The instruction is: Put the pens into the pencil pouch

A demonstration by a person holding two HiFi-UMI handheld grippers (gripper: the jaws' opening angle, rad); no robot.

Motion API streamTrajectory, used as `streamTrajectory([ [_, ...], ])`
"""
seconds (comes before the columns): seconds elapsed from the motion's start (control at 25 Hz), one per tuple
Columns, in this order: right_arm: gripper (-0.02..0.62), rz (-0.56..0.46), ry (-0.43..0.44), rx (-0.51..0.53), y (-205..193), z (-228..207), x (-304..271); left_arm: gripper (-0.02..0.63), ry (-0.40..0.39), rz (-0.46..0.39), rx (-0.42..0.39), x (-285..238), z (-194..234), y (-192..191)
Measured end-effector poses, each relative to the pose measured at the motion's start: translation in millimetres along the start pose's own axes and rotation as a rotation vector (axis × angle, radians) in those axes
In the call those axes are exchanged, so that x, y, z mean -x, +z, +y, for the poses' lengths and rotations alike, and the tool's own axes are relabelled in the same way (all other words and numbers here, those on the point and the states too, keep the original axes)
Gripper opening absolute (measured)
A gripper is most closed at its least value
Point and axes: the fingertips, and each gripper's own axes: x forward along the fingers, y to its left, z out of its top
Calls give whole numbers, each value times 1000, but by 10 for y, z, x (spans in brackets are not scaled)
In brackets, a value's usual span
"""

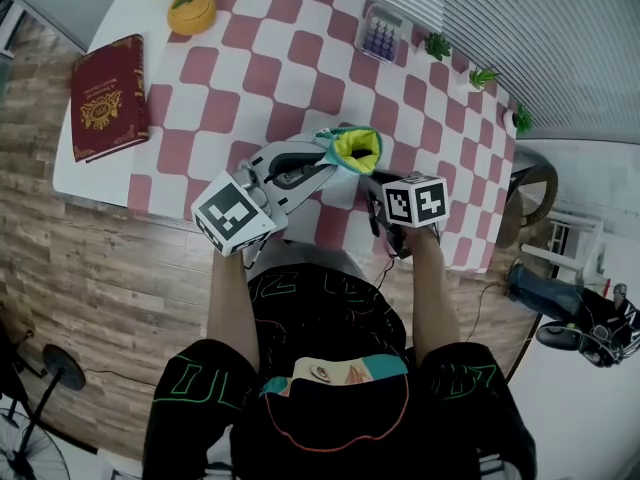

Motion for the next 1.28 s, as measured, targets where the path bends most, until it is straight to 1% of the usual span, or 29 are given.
streamTrajectory([
  [0.12, 64, -57, 1, -4, 86, -1, 75, 23, 0, 6, -9, 0, -11, 10],
  [0.28, 64, -157, 7, -4, 247, 6, 225, 21, 10, 23, -29, -6, -11, 20],
  [0.48, 64, -273, 25, 7, 459, 34, 429, 20, 25, 53, -83, -4, -1, 88],
  [0.8, 64, -480, 54, 24, 845, 70, 758, 20, 32, 95, -139, 2, 1, 186],
  [1.0, 63, -603, 66, 39, 1094, 110, 995, 20, 35, 72, -168, 12, -4, 365],
  [1.28, 63, -769, 77, 77, 1480, 200, 1427, 20, 44, 80, -208, -4, 18, 511],
])
